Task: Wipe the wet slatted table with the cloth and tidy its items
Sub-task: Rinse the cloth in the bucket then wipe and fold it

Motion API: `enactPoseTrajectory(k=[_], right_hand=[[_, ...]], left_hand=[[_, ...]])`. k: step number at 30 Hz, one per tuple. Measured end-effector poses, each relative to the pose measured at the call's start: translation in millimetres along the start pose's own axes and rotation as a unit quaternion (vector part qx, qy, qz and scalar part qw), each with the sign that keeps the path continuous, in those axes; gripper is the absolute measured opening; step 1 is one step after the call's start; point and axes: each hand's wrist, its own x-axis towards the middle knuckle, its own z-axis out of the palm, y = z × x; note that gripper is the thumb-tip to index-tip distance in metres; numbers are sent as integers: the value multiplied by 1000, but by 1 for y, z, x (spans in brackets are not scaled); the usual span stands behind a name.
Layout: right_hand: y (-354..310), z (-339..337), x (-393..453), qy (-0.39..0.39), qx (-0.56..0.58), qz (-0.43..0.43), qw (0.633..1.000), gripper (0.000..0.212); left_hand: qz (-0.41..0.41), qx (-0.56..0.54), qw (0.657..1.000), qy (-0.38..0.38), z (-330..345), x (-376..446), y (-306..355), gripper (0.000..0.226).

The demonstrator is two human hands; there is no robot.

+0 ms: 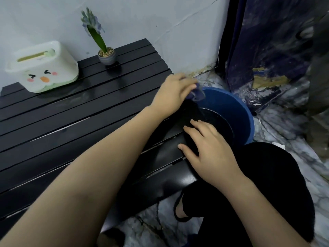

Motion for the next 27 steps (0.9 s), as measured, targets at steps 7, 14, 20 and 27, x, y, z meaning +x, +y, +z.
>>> enactPoseTrajectory(k=[7, 14, 20, 27], right_hand=[[-2, 3, 25, 5, 28, 4, 1000, 51], [-7, 8, 31, -5, -16, 11, 1000, 47], [-10, 7, 32, -7, -21, 15, 1000, 47], [-11, 9, 31, -2, -20, 14, 1000, 48]], left_hand=[[-290, 2, 952, 100, -53, 1, -109, 60], [-297, 123, 947, 17, -25, 10, -122, 55], [-268, 86, 959, 40, -13, 18, -108, 47], [-181, 26, 982, 40, 0, 24, -69, 32]])
